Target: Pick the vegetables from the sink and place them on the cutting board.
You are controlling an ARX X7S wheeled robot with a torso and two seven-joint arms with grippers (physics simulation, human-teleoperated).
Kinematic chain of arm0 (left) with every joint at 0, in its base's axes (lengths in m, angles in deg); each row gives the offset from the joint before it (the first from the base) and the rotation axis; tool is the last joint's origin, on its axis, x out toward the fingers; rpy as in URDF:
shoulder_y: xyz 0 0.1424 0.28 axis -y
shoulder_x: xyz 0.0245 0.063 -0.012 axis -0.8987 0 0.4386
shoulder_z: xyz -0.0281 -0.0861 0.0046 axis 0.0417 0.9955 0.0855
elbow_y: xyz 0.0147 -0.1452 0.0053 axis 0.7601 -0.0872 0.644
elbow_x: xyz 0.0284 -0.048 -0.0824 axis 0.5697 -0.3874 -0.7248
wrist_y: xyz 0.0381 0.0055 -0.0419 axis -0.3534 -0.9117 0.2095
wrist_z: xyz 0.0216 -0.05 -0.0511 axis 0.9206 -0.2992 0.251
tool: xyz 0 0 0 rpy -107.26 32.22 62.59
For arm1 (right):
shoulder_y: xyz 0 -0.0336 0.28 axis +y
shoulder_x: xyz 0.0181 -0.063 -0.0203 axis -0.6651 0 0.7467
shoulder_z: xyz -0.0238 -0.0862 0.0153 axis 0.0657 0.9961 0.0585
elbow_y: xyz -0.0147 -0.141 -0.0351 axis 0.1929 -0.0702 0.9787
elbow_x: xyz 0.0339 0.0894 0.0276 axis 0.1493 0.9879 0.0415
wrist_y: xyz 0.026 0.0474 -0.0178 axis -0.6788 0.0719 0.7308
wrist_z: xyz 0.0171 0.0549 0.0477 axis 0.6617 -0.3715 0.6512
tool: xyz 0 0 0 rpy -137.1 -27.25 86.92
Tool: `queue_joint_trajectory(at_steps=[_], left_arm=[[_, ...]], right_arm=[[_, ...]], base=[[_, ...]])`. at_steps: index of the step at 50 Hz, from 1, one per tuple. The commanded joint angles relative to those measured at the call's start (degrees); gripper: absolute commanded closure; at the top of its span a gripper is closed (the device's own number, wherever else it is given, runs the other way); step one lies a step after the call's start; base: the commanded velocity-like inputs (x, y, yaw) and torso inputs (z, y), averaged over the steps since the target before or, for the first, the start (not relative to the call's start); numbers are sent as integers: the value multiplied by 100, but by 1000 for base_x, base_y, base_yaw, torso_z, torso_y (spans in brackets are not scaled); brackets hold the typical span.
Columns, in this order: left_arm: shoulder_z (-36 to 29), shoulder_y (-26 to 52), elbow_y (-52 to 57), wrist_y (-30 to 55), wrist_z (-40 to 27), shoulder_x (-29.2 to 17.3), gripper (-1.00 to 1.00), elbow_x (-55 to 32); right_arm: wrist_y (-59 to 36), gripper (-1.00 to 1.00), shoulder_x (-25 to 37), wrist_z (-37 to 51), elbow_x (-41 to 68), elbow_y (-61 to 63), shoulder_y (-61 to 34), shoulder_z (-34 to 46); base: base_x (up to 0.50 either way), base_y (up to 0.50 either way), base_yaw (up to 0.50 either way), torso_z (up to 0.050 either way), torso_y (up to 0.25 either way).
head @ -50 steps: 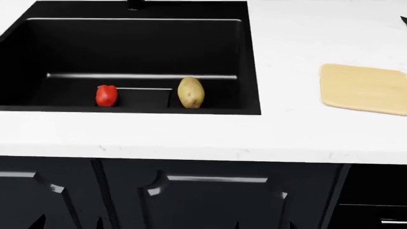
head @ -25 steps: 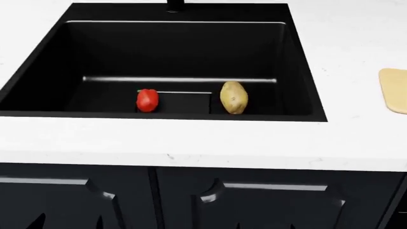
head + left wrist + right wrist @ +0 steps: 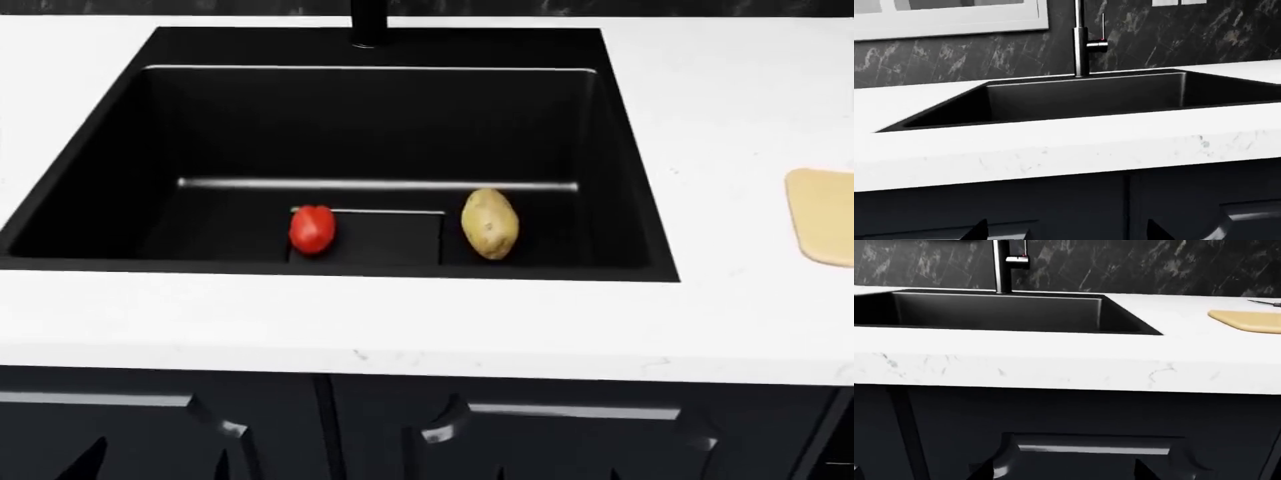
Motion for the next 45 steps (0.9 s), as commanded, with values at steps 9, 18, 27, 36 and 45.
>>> queue_joint_trajectory(at_steps=[9,18,27,36,45], left_arm=[[-93,-32,17,-145,-110,-106,-100,-32],[-115,-44,19,-174,-129,-149,-100,-99],[-8,311,1658,1556,-417,-258,-100,-572],[497,1579,3578,4509,-464,-701,-100,-1660],[955,4482,2829,6799,-339,-892,-100,-2651]], right_arm=[[-8,-100,84,78,118,-36,-31,117],[-35,-100,116,117,149,-68,-49,171],[-1465,-100,315,291,534,1482,-450,44],[-4640,-100,1094,354,1689,3544,-1961,-591],[-6555,-100,1675,-247,2612,2472,-4922,-663]], base=[[0,0,0,50,0],[0,0,0,50,0],[0,0,0,9,0],[0,0,0,0,0],[0,0,0,0,0]])
